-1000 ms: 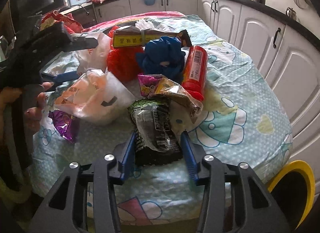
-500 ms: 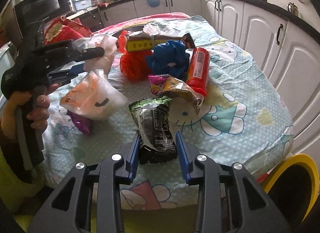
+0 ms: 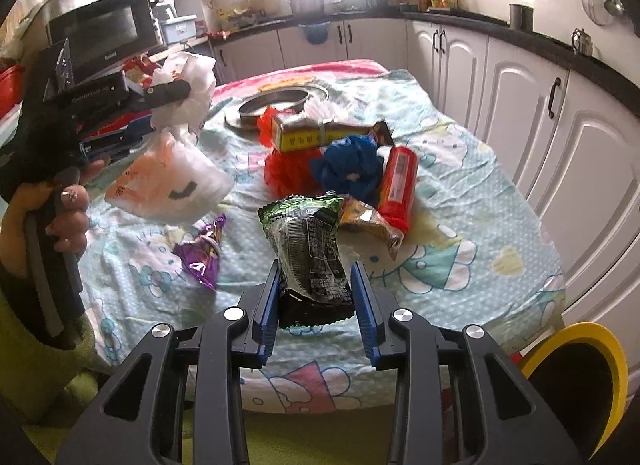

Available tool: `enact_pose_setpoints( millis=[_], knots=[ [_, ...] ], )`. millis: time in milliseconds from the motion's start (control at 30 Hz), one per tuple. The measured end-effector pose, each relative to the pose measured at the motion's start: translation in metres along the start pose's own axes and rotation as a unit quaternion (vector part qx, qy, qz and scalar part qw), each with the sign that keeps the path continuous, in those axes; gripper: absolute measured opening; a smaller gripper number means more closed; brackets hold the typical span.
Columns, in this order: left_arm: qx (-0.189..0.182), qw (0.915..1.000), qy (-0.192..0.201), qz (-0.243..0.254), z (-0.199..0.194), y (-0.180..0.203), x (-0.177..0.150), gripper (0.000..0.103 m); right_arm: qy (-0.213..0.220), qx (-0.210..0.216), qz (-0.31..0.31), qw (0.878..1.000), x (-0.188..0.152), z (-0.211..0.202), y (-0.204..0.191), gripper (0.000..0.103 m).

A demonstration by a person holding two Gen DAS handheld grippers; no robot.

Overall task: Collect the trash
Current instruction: 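Grasp the black snack bag with the right tool while the left tool grasps the white plastic bag, then carry the black bag and white bag in both tools over the bin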

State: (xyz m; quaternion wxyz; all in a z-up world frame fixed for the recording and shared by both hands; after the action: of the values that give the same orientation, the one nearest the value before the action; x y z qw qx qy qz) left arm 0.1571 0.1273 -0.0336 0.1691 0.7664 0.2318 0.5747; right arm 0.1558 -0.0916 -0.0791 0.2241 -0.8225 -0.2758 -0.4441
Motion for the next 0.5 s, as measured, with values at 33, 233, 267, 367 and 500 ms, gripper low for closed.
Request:
enact_pose_setpoints(
  millis=[33,233,267,367,500],
  knots=[
    [-0.001,1.0000,0.002,0.005,-0.001,0.002,0.001,0.031,0.004,-0.001,0.001,1.000,0.002,-0.003,0.001,0.032],
    [-0.015,0.9993,0.009,0.032,-0.011,0.022,0.000,0.031,0.035,-0.013,0.011,0.999,0.016,-0.023,0.012,0.032],
    [-0.017,0.9991,0.011,0.037,-0.012,0.027,0.000,0.031,0.038,-0.015,0.013,0.999,0.017,-0.026,0.014,0.032],
    [-0.023,0.9985,0.012,0.049,-0.016,0.037,-0.001,0.031,0.049,-0.022,0.023,0.998,0.020,-0.035,0.022,0.032],
    [-0.034,0.9975,0.010,0.061,-0.017,0.051,-0.005,0.031,0.061,-0.033,0.034,0.997,0.021,-0.049,0.033,0.032]
  ],
)
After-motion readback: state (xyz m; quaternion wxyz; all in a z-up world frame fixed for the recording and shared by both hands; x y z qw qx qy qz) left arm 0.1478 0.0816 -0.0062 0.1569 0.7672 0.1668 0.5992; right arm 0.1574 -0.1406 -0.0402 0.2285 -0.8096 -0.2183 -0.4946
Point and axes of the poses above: each gripper's, at about its wrist camera, not at the fingertips, and z roughly the way its jaws point, y to its right, x to its top, the point moved 6 cm from there along z, roughly the way its jaws point, and after that the axes turned 12 degrees about y, right-handed, at the moved point
